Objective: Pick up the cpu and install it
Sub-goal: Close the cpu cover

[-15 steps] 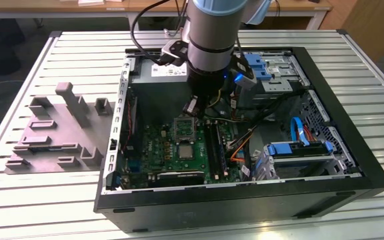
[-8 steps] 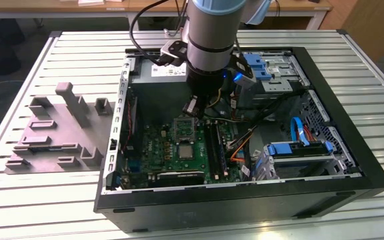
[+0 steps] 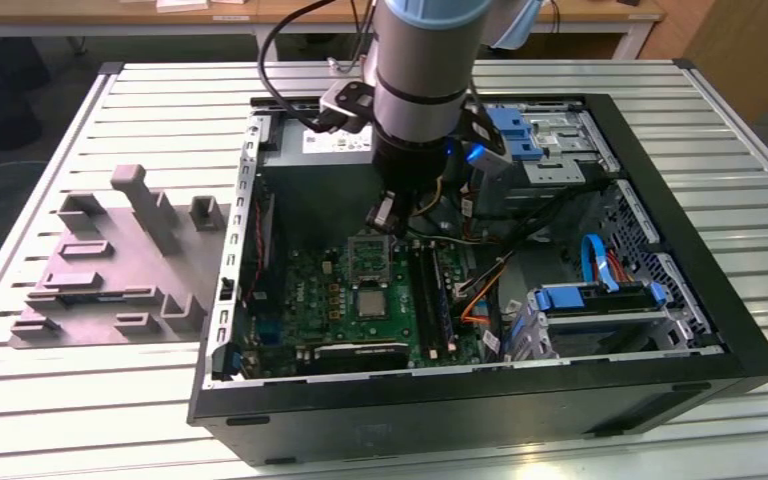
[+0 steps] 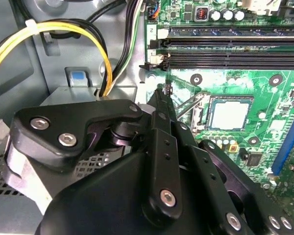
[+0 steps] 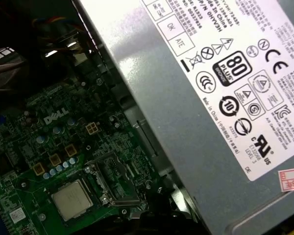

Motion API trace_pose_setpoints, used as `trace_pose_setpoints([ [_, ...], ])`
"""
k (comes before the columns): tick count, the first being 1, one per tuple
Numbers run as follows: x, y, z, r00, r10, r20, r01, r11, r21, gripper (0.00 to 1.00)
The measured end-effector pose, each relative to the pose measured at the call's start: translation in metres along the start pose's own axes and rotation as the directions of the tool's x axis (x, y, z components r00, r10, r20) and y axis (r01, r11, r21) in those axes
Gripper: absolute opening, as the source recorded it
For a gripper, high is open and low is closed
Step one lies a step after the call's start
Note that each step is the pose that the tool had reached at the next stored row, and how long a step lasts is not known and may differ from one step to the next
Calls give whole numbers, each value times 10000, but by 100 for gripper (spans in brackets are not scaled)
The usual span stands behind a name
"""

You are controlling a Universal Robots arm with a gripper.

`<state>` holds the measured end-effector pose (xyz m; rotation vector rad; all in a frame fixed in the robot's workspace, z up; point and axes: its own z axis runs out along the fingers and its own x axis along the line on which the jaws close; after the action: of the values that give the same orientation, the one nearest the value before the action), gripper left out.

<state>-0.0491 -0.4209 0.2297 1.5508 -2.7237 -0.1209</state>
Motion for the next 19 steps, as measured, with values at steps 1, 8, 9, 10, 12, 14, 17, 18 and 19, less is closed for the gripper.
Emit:
trace_pose_setpoints([
  [1,1,2,-5,10000,-72,-8,72,10000,-3,11],
  [8,3,12,-49,9995,-275,-166,275,9996,35,11],
  [9,3,12,-53,9994,-296,-206,297,9995,49,11],
  [10,3,12,-59,9992,-318,-254,320,9995,67,11],
  [12,3,13,-70,9989,-357,-295,360,9993,74,11],
  [14,1,15,-79,9988,-390,-303,392,9992,61,11],
  [17,0,16,-94,9984,-457,-321,458,9989,34,11],
  [18,0,17,-101,9983,-489,-328,490,9988,24,11],
  [19,-1,17,-107,9980,-531,-335,532,9986,12,11],
])
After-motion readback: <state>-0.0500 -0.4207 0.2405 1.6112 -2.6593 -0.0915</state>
